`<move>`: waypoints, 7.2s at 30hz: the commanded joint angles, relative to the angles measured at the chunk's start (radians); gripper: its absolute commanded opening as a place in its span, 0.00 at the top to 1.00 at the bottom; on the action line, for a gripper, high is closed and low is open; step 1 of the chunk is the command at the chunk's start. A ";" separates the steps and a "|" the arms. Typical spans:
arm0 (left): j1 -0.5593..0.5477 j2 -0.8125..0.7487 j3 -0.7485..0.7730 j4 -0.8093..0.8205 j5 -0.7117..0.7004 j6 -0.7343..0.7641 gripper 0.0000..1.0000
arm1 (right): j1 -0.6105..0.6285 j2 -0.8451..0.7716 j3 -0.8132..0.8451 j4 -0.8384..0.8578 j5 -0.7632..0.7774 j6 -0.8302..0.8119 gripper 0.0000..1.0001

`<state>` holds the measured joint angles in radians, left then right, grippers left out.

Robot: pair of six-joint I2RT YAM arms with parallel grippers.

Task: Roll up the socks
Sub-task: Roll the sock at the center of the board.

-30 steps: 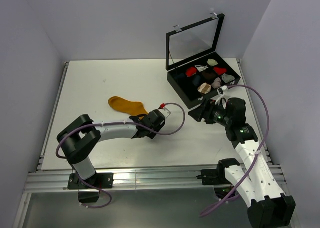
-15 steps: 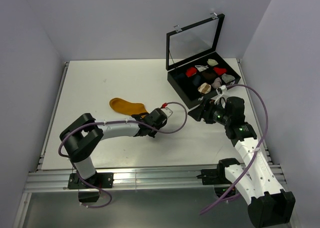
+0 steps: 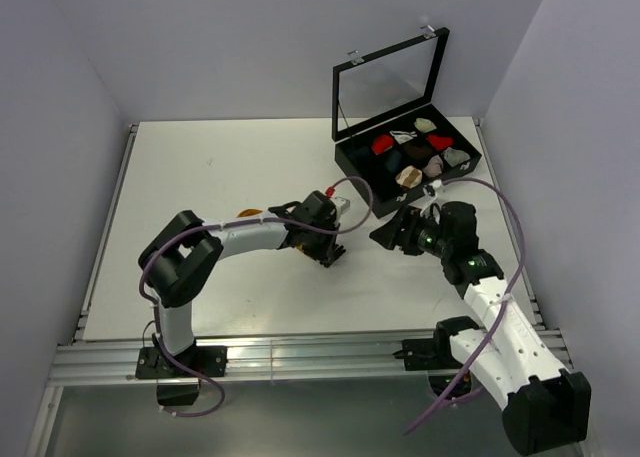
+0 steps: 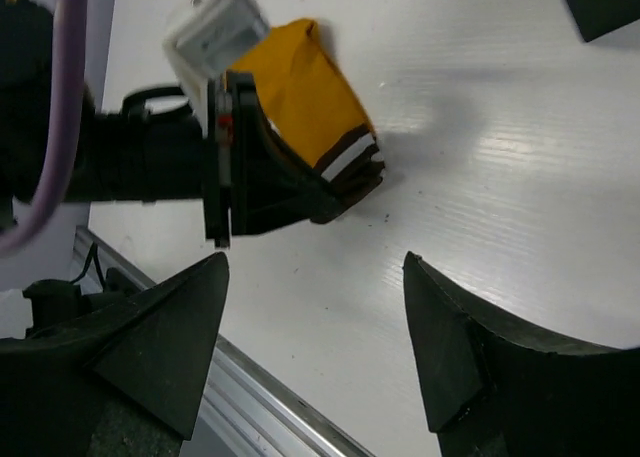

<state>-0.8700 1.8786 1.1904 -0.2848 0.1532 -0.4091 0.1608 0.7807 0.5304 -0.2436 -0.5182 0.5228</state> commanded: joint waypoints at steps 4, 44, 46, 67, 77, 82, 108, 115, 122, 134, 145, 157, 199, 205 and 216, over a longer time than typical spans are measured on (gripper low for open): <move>0.112 -0.018 -0.093 0.153 0.239 -0.241 0.99 | 0.230 0.095 -0.003 0.133 0.216 0.118 0.24; 0.246 0.036 -0.264 0.388 0.424 -0.591 0.99 | 0.398 0.756 -0.012 0.535 0.339 0.459 0.55; 0.249 0.042 -0.262 0.386 0.440 -0.596 0.99 | 0.391 0.782 -0.015 0.555 0.330 0.470 0.57; 0.256 0.064 -0.226 0.343 0.453 -0.542 0.99 | 0.385 0.927 0.057 0.517 0.294 0.391 1.00; 0.234 -0.127 -0.198 0.213 0.128 -0.343 0.62 | 0.388 0.867 0.244 0.136 0.389 0.356 1.00; 0.138 -0.243 -0.227 0.249 -0.095 -0.240 0.62 | 0.394 0.890 0.339 -0.035 0.417 0.347 1.00; -0.119 -0.199 -0.396 0.661 -0.325 -0.060 0.69 | 0.395 1.017 0.482 -0.172 0.362 0.326 1.00; -0.132 -0.165 -0.391 0.644 -0.380 -0.048 0.70 | 0.395 1.019 0.470 -0.163 0.350 0.327 1.00; -0.139 -0.076 -0.384 0.618 -0.452 -0.039 0.69 | 0.395 1.016 0.453 -0.148 0.337 0.332 1.00; -0.152 -0.030 -0.373 0.446 -0.460 -0.111 0.70 | 0.388 0.954 0.370 -0.010 0.256 0.353 0.75; -0.155 -0.048 -0.388 0.369 -0.492 -0.165 0.99 | 0.358 0.764 0.248 0.182 0.231 0.356 0.48; -0.043 -0.124 -0.456 0.427 -0.238 -0.275 0.99 | 0.321 0.577 0.046 0.355 0.284 0.398 0.52; 0.233 -0.243 -0.572 0.570 0.123 -0.383 0.73 | 0.384 0.885 0.124 0.453 0.243 0.424 1.00; 0.158 -0.369 -0.542 0.470 -0.093 -0.267 0.66 | 0.421 0.864 0.304 0.096 0.358 0.385 1.00; -0.083 -0.431 -0.543 0.568 -0.414 -0.148 0.65 | 0.441 0.914 0.499 -0.183 0.380 0.365 1.00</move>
<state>-0.9390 1.4487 0.6174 0.2314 -0.1490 -0.6193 0.5934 1.6871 0.9752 -0.3058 -0.1722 0.9123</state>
